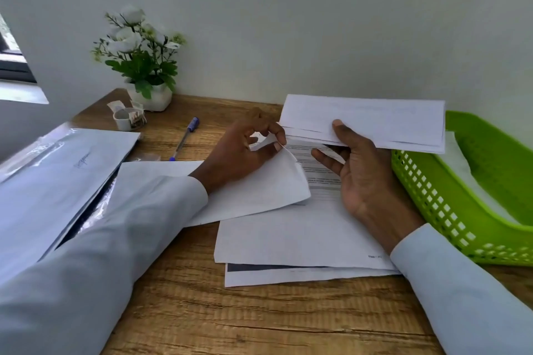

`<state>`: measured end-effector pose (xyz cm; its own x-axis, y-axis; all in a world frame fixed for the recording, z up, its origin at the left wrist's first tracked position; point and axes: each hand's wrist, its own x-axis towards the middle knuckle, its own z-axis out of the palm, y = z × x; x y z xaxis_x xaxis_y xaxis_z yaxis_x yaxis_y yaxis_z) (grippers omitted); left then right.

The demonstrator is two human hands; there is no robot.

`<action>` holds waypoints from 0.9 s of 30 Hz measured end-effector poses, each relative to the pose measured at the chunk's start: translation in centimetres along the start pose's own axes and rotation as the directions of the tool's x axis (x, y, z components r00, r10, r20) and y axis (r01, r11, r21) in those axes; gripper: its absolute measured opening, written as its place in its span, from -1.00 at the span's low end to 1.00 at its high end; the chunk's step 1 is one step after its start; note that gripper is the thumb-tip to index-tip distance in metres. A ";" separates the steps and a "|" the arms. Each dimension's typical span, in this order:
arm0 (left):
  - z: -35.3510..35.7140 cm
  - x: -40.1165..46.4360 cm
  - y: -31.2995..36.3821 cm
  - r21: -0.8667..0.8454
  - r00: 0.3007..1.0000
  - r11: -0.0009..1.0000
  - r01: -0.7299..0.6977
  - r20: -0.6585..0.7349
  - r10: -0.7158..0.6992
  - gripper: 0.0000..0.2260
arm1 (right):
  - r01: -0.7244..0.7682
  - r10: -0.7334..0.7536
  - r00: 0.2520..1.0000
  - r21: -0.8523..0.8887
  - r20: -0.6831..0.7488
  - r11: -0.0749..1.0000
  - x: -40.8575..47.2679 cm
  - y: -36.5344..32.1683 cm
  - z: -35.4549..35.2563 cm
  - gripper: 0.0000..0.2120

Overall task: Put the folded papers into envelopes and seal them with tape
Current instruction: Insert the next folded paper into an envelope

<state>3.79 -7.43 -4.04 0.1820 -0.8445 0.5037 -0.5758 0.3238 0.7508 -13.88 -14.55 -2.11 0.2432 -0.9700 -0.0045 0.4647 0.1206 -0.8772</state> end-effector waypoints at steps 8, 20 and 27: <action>0.5 -0.5 -0.6 0.592 0.954 0.748 -0.299 0.198 0.225 -0.84 | 0.113 -0.124 0.985 -0.100 -0.116 0.989 0.2 0.5 -0.5 -0.70; 0.8 -0.4 -0.4 0.646 0.908 0.640 -0.415 0.250 0.337 -0.86 | 0.230 -0.323 0.927 -0.394 -0.190 0.890 0.8 0.6 -1.2 -0.68; 0.2 -0.4 -0.4 0.619 0.890 0.640 -0.455 0.281 0.360 -0.88 | 0.217 -0.284 0.954 -0.442 -0.091 0.870 0.6 0.9 -1.3 -0.97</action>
<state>3.77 -7.33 -4.69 -0.2695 -0.7548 0.5981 -0.9449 0.3270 -0.0132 -14.44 -15.31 -3.58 0.0228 -0.9792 0.2014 0.0807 -0.1990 -0.9767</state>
